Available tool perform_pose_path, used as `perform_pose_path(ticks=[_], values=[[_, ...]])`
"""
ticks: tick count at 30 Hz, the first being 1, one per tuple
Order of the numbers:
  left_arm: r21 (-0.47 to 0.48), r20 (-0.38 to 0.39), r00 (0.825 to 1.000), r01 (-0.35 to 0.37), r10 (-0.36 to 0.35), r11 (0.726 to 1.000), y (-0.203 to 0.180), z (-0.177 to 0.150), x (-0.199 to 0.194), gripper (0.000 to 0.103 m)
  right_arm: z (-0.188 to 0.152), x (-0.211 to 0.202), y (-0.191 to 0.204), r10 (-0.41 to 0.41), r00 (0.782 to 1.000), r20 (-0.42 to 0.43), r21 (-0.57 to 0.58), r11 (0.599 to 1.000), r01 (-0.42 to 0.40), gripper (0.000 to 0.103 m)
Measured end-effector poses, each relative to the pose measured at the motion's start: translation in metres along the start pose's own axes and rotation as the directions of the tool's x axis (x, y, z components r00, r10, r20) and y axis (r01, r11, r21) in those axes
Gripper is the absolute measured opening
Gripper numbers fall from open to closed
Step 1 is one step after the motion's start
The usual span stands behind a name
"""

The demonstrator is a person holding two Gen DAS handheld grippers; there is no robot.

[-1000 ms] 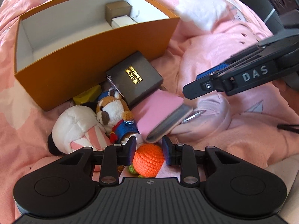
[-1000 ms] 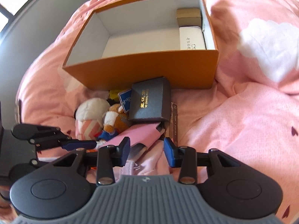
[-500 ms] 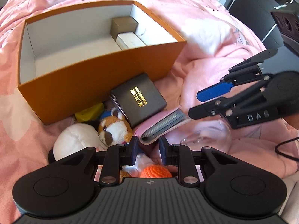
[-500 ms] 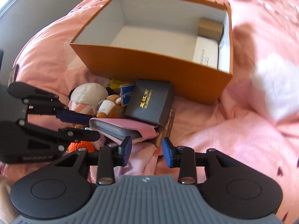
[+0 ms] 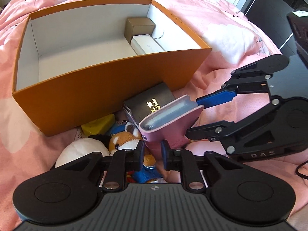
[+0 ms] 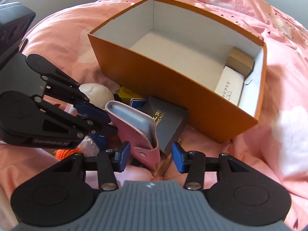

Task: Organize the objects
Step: 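Lift the pink card wallet upward with the right gripper, then grasp the pink fabric bag with the left gripper while right holds the wallet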

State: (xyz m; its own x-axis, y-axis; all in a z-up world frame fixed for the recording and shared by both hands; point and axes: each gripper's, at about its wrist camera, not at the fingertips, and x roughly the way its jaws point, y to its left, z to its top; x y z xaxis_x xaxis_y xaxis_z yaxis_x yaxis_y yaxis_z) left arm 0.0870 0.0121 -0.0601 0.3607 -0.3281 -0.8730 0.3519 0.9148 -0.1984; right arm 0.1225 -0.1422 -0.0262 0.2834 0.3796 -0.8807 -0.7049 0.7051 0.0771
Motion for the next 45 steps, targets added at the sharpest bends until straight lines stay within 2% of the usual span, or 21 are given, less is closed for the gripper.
perform_pose_path(ticks=[2, 3, 5, 12, 16, 17, 19, 24, 29, 33, 38, 45], values=[[0.004, 0.017, 1.000, 0.005, -0.005, 1.000, 0.001, -0.001, 0.001, 0.033, 0.000, 0.009, -0.005, 0.022, 1.000, 0.003, 0.009, 1.000, -0.022, 0.040], [0.005, 0.021, 1.000, 0.013, -0.013, 1.000, 0.002, -0.001, 0.002, 0.036, 0.000, 0.011, -0.008, 0.044, 0.999, 0.011, 0.021, 0.999, -0.044, 0.031], [0.012, 0.025, 1.000, 0.017, -0.017, 1.000, 0.003, -0.001, 0.003, 0.041, 0.000, 0.011, -0.013, 0.059, 0.998, 0.019, 0.050, 0.997, -0.060, 0.031], [0.022, 0.005, 0.999, 0.041, -0.041, 0.999, 0.004, -0.004, -0.003, 0.041, -0.004, -0.001, -0.023, 0.083, 0.995, 0.050, 0.128, 0.988, -0.089, 0.021], [0.034, -0.002, 1.000, 0.004, -0.004, 0.999, 0.002, -0.001, 0.010, 0.041, -0.002, 0.005, -0.027, 0.097, 0.994, 0.049, 0.131, 0.986, -0.103, 0.022], [0.030, 0.004, 1.000, 0.005, -0.005, 1.000, 0.002, -0.001, 0.013, 0.036, -0.001, 0.007, -0.027, 0.101, 0.994, 0.049, 0.129, 0.986, -0.107, 0.023], [0.017, 0.010, 1.000, 0.012, -0.012, 1.000, 0.005, 0.001, 0.016, 0.034, 0.001, 0.011, -0.027, 0.114, 0.992, 0.048, 0.118, 0.986, -0.119, 0.032], [-0.013, 0.008, 1.000, 0.029, -0.029, 0.999, 0.013, 0.001, 0.019, 0.027, -0.001, 0.027, -0.029, 0.144, 0.988, 0.053, 0.107, 0.983, -0.149, 0.041], [0.006, -0.014, 0.999, 0.030, -0.030, 1.000, 0.011, 0.001, 0.011, 0.026, -0.002, 0.023, -0.035, 0.170, 0.982, 0.081, 0.153, 0.972, -0.181, 0.030], [0.103, -0.028, 0.999, 0.042, -0.039, 0.994, 0.001, -0.004, -0.006, 0.026, -0.005, 0.008, -0.025, 0.115, 0.987, 0.112, 0.119, 0.985, -0.129, 0.027], [0.271, -0.060, 0.997, 0.067, -0.053, 0.960, -0.017, -0.020, -0.021, 0.026, -0.012, -0.027, -0.024, 0.043, 0.980, 0.193, 0.134, 0.989, -0.070, 0.027], [0.507, -0.123, 0.991, 0.110, -0.055, 0.855, -0.046, -0.037, -0.026, 0.029, -0.023, -0.044, -0.026, -0.005, 0.979, 0.206, 0.178, 0.983, -0.033, 0.027]])
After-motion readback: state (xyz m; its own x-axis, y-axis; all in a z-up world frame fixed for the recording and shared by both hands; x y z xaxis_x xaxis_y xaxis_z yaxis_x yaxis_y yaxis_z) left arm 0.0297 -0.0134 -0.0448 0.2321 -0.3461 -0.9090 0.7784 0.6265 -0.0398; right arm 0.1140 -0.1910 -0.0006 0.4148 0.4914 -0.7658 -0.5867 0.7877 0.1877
